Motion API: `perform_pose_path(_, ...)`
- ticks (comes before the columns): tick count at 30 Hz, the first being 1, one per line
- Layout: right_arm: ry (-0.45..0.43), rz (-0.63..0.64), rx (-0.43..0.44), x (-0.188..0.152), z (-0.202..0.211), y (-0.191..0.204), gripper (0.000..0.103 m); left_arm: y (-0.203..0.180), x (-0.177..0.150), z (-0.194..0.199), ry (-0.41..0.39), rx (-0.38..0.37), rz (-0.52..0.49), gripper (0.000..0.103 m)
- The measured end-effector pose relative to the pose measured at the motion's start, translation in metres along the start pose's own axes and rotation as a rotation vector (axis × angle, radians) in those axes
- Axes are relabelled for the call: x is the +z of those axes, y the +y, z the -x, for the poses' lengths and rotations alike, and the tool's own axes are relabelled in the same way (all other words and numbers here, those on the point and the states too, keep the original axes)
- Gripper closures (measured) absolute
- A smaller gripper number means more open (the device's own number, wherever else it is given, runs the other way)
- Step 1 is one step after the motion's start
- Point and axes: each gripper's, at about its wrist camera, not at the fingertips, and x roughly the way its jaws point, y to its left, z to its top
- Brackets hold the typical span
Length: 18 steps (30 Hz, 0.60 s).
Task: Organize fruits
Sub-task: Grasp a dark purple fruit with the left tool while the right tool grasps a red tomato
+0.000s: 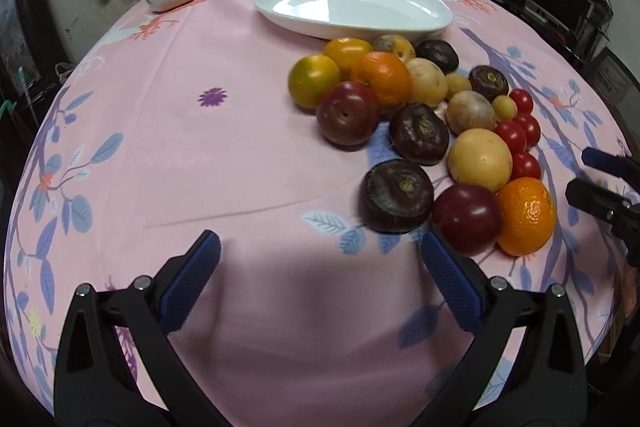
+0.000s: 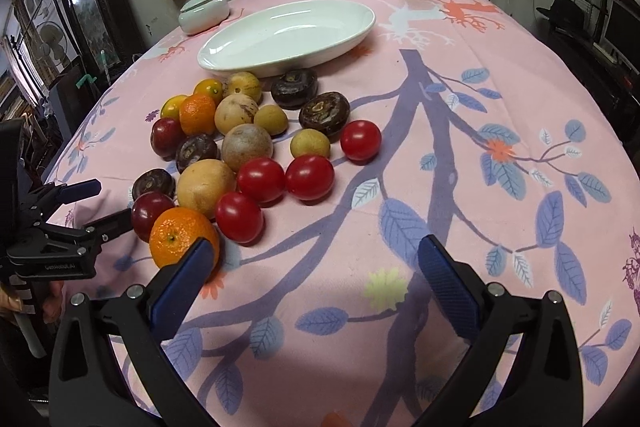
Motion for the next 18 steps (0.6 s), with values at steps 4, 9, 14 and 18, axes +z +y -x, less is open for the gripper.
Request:
perform_pose_path(4,-0.011,0.015,-0.026,0.002,-0.004,-0.001,0.001,0.000,0.007,-0.015,0.011,-0.010,-0.008,0.002)
perform_pose_path(9,-0.001,0.024,-0.003,0.007,-0.008,-0.002,0.001,-0.002,0.018,-0.022,0.016,-0.025,-0.027,0.002)
perform_pose_path(14,0.006,0.029,-0.001,0.013,-0.009,-0.005,0.001,-0.003,0.021,-0.020,-0.016,-0.066,-0.027,0.025)
perform_pose_path(18,0.007,0.026,-0.007,0.016,-0.009,-0.008,0.001,-0.008,0.023,-0.019,-0.025,-0.058,-0.046,0.043)
